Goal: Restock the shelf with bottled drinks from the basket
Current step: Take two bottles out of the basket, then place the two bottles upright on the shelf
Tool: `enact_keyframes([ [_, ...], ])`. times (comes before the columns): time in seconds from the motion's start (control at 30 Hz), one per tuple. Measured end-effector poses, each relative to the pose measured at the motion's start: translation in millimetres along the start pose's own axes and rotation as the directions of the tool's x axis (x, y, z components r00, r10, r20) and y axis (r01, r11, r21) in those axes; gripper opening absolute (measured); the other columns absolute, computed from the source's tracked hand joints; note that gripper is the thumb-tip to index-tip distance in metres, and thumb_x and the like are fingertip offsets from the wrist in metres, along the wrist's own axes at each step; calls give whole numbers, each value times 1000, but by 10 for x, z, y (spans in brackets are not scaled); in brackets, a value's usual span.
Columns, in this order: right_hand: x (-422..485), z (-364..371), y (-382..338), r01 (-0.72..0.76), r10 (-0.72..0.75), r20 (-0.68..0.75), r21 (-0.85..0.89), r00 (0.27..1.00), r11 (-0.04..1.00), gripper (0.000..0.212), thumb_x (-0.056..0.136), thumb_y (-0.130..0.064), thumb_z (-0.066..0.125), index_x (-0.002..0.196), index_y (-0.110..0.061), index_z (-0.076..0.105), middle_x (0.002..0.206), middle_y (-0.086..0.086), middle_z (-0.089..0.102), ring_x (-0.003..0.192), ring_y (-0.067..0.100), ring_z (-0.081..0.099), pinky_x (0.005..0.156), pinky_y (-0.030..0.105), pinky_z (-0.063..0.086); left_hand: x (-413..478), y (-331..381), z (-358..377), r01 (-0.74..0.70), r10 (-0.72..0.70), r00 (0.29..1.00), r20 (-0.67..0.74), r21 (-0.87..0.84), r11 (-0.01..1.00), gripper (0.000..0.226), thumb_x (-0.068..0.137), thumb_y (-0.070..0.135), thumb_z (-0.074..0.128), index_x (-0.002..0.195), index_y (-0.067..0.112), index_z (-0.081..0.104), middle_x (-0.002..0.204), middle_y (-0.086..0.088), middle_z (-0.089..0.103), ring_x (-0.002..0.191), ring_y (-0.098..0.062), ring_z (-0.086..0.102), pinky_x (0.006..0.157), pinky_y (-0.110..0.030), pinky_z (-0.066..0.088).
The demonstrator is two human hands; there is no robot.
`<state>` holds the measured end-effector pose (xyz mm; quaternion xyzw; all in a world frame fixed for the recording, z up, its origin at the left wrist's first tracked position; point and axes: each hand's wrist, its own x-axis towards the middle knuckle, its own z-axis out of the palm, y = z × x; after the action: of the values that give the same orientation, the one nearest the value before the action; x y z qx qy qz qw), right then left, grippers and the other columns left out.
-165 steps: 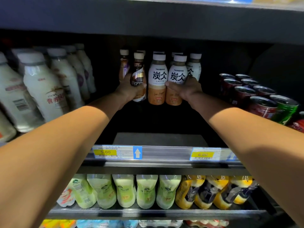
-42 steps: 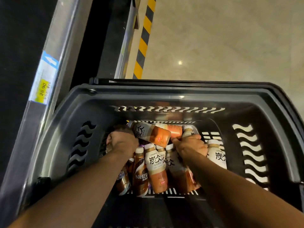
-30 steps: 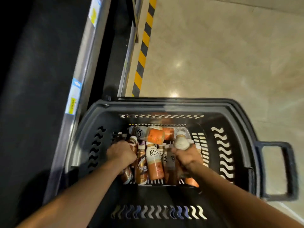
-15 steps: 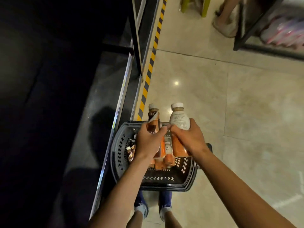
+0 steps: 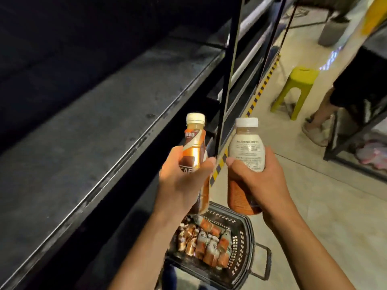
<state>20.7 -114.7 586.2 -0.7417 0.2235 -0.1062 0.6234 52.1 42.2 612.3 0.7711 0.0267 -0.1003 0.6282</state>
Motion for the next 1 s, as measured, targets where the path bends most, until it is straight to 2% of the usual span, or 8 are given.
enact_keyframes([
  [0.1, -238, 181, -422, 92, -99, 145, 59, 984, 994, 47, 69, -39, 87, 105, -34, 57, 95, -5, 69, 79, 3, 68, 60, 17, 54, -366, 291, -333, -44, 34, 992, -119, -84, 996, 19, 79, 31, 78, 85, 29, 60, 65, 7, 63, 55, -2, 61, 53, -20, 50],
  [0.2, -463, 447, -827, 177, -203, 276, 116, 939, 977, 54, 60, -49, 82, 107, -36, 59, 95, -11, 71, 80, 3, 69, 64, 23, 54, -652, 468, -740, -122, 101, 953, -286, -58, 991, 21, 76, 36, 80, 83, 33, 60, 68, 7, 63, 64, -10, 63, 63, -29, 52],
  [0.3, -747, 741, -1203, 243, -306, 398, 202, 865, 949, 47, 63, -41, 82, 104, -37, 59, 92, -20, 71, 78, 0, 68, 62, 17, 52, -1011, 664, -1175, -196, 180, 861, -476, 16, 980, 29, 66, 43, 79, 83, 29, 60, 68, 12, 63, 63, -6, 61, 64, -29, 49],
  [0.4, -1144, 1034, -1546, 284, -388, 509, 272, 768, 919, 54, 54, -52, 79, 101, -35, 61, 91, -15, 72, 75, 1, 69, 60, 15, 51, -1448, 795, -1600, -239, 188, 756, -627, 2, 971, 27, 67, 38, 80, 83, 27, 62, 68, 13, 65, 63, -6, 63, 67, -35, 56],
  [0.63, -2352, 1694, -1963, 246, -489, 721, 424, 491, 872, 51, 52, -54, 76, 99, -36, 65, 92, -7, 74, 80, 8, 72, 61, 22, 54, -2749, 706, -2397, -272, 234, 520, -821, 100, 957, 22, 72, 38, 77, 82, 26, 61, 69, 7, 65, 66, -14, 65, 69, -41, 59],
  [0.8, -3451, 2048, -2075, 226, -511, 804, 460, 304, 859, 59, 50, -54, 75, 104, -32, 64, 94, -7, 74, 82, 7, 72, 62, 22, 53, -3822, 533, -2954, -265, 195, 310, -931, 112, 958, 23, 74, 36, 79, 89, 25, 64, 76, 6, 70, 71, -11, 66, 64, -17, 51],
  [0.9, -4150, 2244, -2084, 207, -517, 831, 480, 206, 853, 58, 51, -55, 76, 104, -35, 64, 97, -7, 74, 84, 9, 72, 68, 30, 55, -4470, 431, -3265, -243, 175, 224, -959, 119, 963, 20, 75, 36, 75, 90, 28, 65, 80, 8, 71, 70, -5, 65, 60, -11, 47],
  [1.0, -4828, 2438, -2052, 198, -517, 847, 490, 121, 849, 59, 51, -56, 76, 106, -40, 63, 99, -10, 74, 85, 7, 72, 66, 26, 55, -5039, 291, -3583, -214, 187, 166, -968, 150, 965, 21, 76, 36, 76, 88, 24, 63, 75, 5, 67, 65, -8, 61, 58, -11, 45],
])
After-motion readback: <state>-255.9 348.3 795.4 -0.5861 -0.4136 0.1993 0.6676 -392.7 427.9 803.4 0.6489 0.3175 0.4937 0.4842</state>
